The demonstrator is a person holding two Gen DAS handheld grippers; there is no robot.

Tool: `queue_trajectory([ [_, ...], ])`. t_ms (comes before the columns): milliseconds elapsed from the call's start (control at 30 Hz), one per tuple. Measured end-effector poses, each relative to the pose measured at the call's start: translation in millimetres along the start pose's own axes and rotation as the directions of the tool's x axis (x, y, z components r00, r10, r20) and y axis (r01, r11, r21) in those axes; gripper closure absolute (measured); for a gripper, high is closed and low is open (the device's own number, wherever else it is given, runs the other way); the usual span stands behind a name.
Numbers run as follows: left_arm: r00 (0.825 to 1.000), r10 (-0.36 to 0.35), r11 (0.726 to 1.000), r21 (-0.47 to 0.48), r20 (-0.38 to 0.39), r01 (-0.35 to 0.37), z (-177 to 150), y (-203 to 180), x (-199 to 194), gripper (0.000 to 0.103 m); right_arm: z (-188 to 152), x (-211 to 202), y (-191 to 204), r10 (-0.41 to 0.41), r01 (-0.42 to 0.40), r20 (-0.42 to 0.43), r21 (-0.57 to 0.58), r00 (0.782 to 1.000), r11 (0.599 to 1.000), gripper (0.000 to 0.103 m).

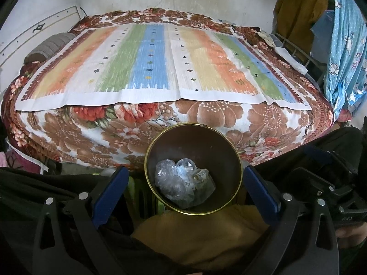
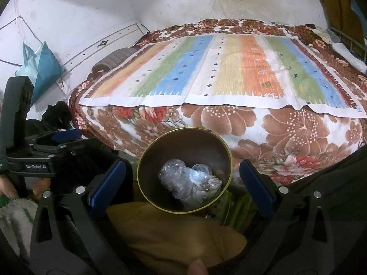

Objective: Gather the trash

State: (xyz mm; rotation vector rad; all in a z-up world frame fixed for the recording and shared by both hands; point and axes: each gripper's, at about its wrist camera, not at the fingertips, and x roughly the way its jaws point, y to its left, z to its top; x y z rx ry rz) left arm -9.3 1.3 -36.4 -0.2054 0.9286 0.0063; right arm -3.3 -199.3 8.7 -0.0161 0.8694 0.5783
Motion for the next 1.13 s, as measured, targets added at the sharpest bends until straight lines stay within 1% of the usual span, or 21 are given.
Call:
queue_trajectory([
  [800, 1.0, 0.001, 1.0, -0.005, -0.003, -0.001, 0.9, 0.8, 0.3, 0.005, 2.0, 0.2, -2.7, 0.004, -0.004, -0.004, 0.008, 1.0, 1.0, 0.008],
  [1133, 1.0, -0.019, 0.999, -0.027, -0.024, 0.018, -4.4, -6.9, 1.0, 0.005, 1.7, 0.5, -3.4, 0.005, -0.005, -0.006, 0.009, 1.0, 1.0, 0.008],
])
